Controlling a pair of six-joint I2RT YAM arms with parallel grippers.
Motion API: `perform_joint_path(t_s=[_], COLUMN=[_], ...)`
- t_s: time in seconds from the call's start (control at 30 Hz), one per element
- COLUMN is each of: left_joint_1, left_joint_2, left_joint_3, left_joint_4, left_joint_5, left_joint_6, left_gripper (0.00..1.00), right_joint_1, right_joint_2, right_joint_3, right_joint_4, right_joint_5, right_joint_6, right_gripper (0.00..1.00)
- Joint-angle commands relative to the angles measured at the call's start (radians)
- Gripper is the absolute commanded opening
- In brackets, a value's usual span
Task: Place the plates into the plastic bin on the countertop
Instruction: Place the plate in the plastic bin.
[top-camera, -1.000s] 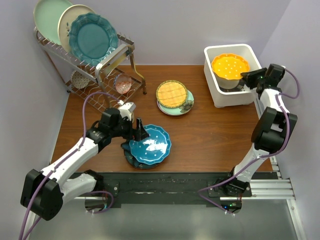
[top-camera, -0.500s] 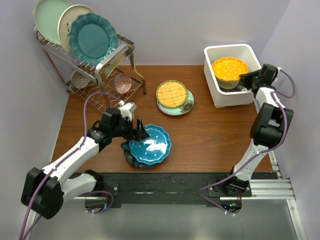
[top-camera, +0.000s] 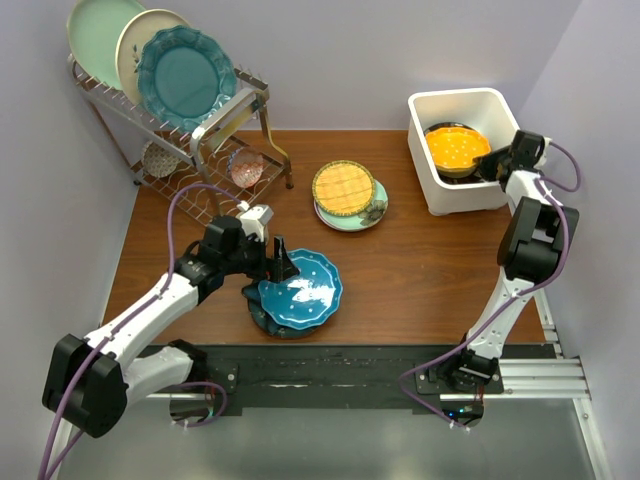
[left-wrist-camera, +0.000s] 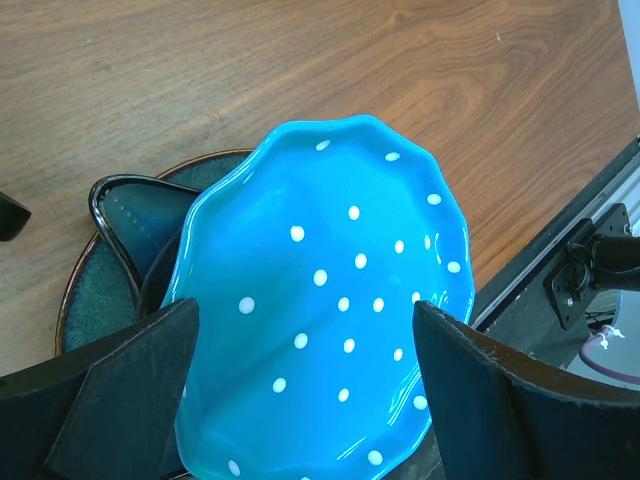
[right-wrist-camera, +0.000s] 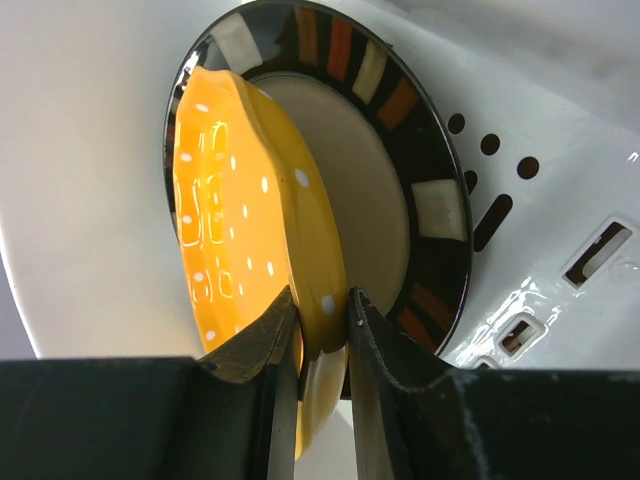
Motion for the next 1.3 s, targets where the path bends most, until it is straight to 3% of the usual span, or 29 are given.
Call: perform_joint_path(t_s=[0.0, 0.17, 0.23, 0.27, 0.3, 0.63, 0.93, 1.27], left_joint_1=[-0.004, -0.004, -0.004, -0.004, -0.004, -0.004, -0.004, -0.006], left_joint_2=[0.008, 0.005, 0.005, 0.005, 0.005, -0.012, -0.038, -0.058], left_joint_3=[-0.004, -0.006, -0.003, -0.001, 0.0, -0.013, -0.027, -0.03], left_joint_4=[0.046, 0.046, 0.046, 0.044, 0.044, 0.043, 0.041, 0.043], left_joint_5=[0.012, 0.009, 0.012, 0.01, 0.009, 0.0, 0.0, 0.003], left_joint_6=[-0.007, -0.005, -0.005, -0.005, -0.004, -0.007, -0.008, -0.01], left_gripper=[0.92, 0.92, 0.93, 0.93, 0.93, 0.93, 0.93, 0.93], right_joint_1=[0.01, 0.011, 0.01, 0.01, 0.008, 0.008, 0.008, -0.009], right_joint_2=[-0.048, -0.045, -0.042, -0.036, -0.033, -0.031, -0.114, -0.229], right_joint_3=[0.06, 0.043, 0.038, 0.037, 0.043, 0.057, 0.009, -0.109], right_joint_4=[0.04, 0.032, 0.028, 0.023, 0.019, -0.003, 0.042, 0.17], right_joint_5=[-0.055, -0.064, -0.074, -0.096, -0.107, -0.165, -0.24, -0.286], right_joint_6=[-0.001, -0.021, -0.027, -0.039, -0.044, -0.062, -0.044, 0.039], right_gripper=[0.01, 0.04, 0.11, 0.26, 0.31, 0.48, 0.69, 0.75])
